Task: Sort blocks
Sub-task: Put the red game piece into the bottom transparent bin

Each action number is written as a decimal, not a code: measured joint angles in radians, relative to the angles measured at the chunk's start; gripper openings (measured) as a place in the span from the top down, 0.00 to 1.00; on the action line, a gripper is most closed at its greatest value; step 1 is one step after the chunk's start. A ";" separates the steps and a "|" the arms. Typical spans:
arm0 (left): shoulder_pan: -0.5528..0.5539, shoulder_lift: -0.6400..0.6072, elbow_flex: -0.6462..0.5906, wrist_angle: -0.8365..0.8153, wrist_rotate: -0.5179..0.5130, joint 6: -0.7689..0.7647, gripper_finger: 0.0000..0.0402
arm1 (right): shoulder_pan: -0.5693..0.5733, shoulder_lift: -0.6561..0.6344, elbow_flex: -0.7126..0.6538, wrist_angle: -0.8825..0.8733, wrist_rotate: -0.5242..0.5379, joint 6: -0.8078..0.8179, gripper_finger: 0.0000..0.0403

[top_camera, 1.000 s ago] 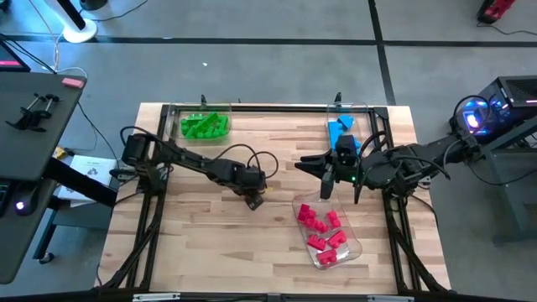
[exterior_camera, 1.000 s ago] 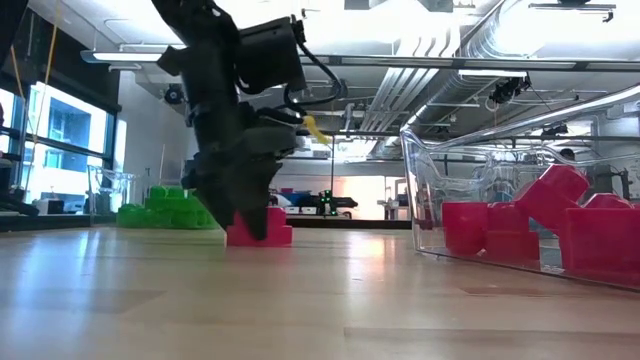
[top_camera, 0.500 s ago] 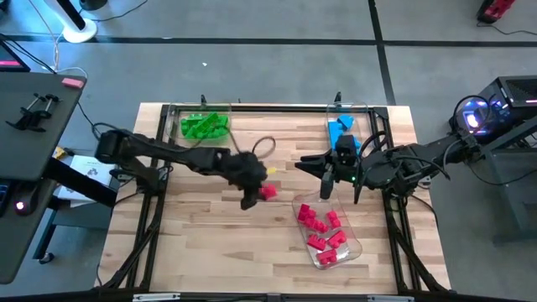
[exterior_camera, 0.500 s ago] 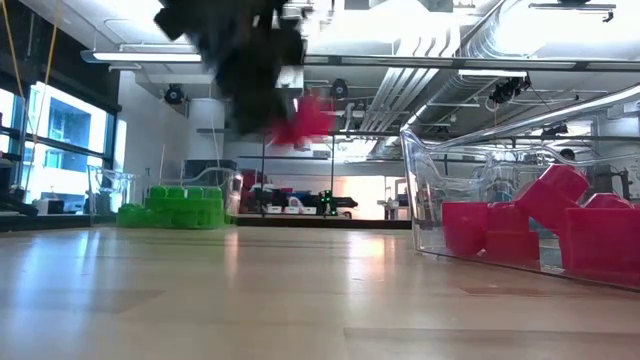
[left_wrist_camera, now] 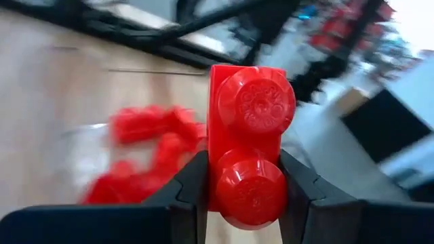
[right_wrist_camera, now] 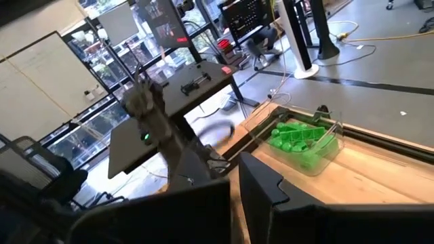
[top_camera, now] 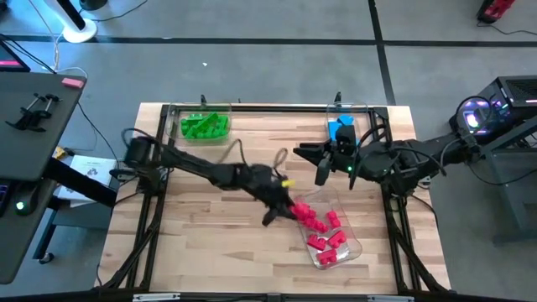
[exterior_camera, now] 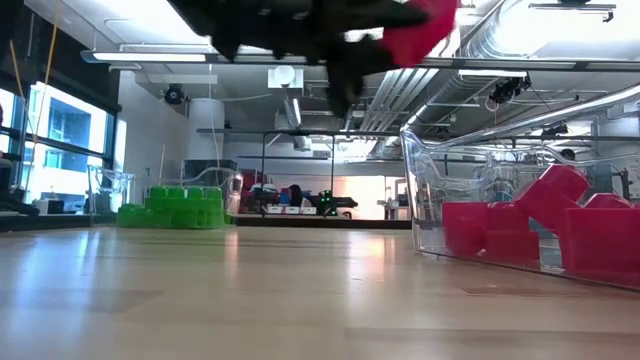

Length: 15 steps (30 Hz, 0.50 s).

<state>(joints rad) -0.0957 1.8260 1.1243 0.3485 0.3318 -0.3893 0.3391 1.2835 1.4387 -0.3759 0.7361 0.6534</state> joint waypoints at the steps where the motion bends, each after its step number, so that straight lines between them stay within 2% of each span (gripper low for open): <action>1: -0.010 0.037 0.022 0.037 0.022 0.000 0.77 | -0.004 0.000 0.000 0.000 -0.001 0.001 1.00; 3: -0.026 0.102 0.075 0.101 0.053 0.000 0.77 | -0.009 0.000 0.000 0.001 -0.001 0.001 1.00; 6: -0.033 0.175 0.162 0.108 0.050 -0.025 0.75 | -0.014 0.000 0.000 0.004 -0.003 0.015 1.00; 9: -0.026 0.206 0.238 -0.008 0.048 -0.035 0.67 | -0.014 0.000 0.000 0.003 -0.015 0.023 1.00; 15: 0.014 0.204 0.359 -0.267 0.048 0.084 0.45 | 0.000 0.000 0.000 0.003 -0.039 0.021 1.00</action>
<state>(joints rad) -0.0815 2.0300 1.4830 0.0813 0.3798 -0.3052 0.3387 1.2835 1.4387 -0.3731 0.6975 0.6743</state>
